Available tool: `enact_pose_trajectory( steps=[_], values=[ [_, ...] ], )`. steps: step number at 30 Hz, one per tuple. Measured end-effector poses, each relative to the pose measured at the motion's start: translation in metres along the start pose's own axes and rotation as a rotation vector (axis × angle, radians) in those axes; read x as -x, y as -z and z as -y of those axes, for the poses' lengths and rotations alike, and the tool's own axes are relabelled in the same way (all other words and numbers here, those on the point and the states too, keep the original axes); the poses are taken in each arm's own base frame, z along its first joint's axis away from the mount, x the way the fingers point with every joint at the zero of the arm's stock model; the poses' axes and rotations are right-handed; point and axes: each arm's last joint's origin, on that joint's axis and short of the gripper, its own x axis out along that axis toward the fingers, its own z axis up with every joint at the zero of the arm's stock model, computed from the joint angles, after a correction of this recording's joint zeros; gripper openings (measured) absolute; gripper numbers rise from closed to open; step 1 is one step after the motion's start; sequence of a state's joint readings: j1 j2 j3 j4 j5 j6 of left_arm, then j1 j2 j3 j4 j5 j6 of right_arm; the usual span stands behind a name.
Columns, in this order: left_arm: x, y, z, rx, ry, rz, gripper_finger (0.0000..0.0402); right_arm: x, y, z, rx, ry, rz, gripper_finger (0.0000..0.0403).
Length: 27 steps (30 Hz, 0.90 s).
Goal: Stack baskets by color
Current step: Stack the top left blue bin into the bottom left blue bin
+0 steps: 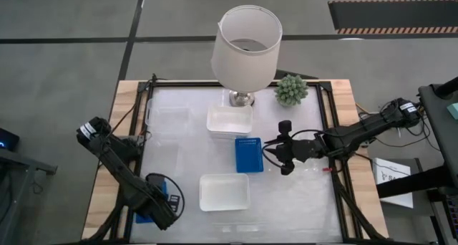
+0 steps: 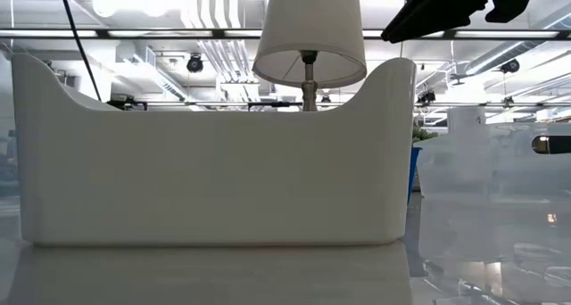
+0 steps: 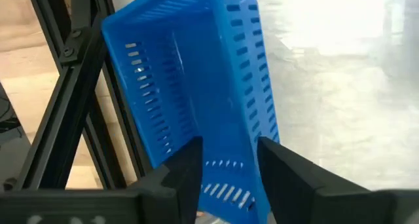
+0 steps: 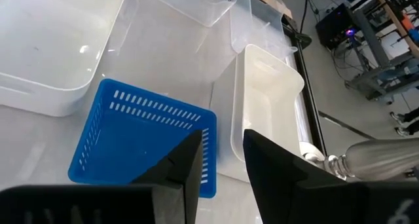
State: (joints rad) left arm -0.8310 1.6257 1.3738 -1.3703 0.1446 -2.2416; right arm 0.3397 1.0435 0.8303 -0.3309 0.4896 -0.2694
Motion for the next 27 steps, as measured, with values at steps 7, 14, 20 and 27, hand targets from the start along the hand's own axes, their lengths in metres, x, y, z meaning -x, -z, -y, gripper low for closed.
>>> enact_pose_trajectory(
  steps=[7, 14, 20, 27],
  values=[
    [0.012, 0.002, 0.001, -0.041, 0.05, -0.014, 0.0139, 0.0, 0.0, 0.0, 0.0, 0.0, 0.0, 0.0098],
    [0.008, -0.001, 0.001, -0.09, 0.071, 0.043, 0.0099, 0.0, 0.0, 0.0, -0.008, 0.0, 0.0, 0.0102],
    [0.001, -0.002, 0.0, -0.077, 0.044, 0.046, 0.0009, 0.0, 0.0, 0.0, -0.009, 0.0, 0.0, 0.0099],
    [-0.017, -0.004, 0.003, -0.078, 0.066, 0.064, 0.0001, 0.0, 0.0, 0.0, -0.016, 0.0, 0.0, 0.0097]
  ],
)
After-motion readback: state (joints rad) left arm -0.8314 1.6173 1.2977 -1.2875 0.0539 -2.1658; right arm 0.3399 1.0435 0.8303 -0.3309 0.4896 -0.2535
